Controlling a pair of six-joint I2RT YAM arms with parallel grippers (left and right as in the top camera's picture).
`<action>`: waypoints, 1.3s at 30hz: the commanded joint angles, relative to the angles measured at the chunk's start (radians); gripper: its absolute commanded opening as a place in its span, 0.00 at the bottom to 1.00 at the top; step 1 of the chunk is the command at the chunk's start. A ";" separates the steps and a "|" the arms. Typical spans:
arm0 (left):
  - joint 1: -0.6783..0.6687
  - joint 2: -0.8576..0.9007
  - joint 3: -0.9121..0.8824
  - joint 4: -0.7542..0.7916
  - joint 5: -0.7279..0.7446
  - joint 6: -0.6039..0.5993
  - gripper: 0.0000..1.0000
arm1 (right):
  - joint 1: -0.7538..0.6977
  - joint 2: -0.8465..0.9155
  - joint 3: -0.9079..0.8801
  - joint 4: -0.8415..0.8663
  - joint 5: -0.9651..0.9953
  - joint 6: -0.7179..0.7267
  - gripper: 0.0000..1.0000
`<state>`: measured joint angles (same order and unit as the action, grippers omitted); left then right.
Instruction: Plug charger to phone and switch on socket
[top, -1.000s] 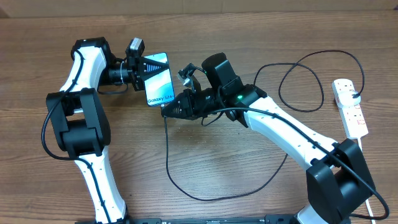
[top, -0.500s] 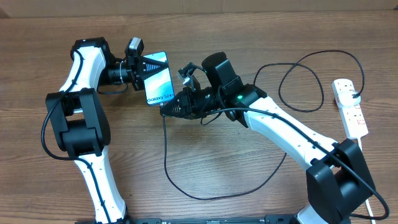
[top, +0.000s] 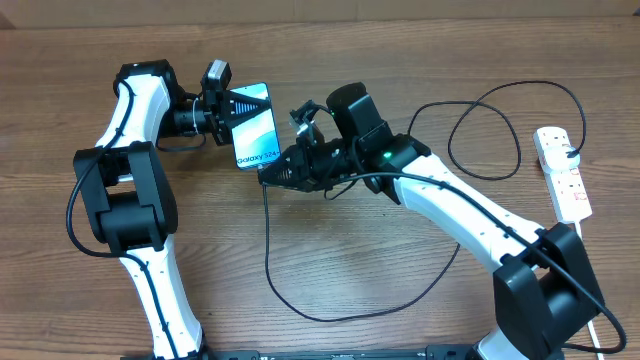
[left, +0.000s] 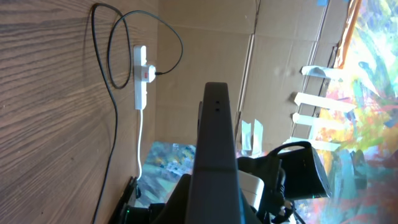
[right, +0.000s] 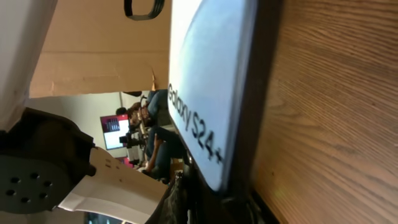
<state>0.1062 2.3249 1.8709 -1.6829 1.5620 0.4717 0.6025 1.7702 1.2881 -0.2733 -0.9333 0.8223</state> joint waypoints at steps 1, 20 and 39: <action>-0.002 -0.018 0.016 -0.008 0.020 0.018 0.04 | -0.045 0.005 -0.004 -0.007 0.043 0.019 0.04; -0.002 -0.018 0.016 -0.008 0.019 0.018 0.04 | -0.050 0.005 -0.004 0.048 0.061 0.081 0.04; -0.002 -0.018 0.016 -0.008 0.019 -0.016 0.04 | 0.042 0.005 -0.004 0.112 0.320 0.165 0.04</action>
<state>0.1242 2.3249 1.8709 -1.6791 1.5623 0.4694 0.6613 1.7702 1.2861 -0.1829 -0.7658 0.9726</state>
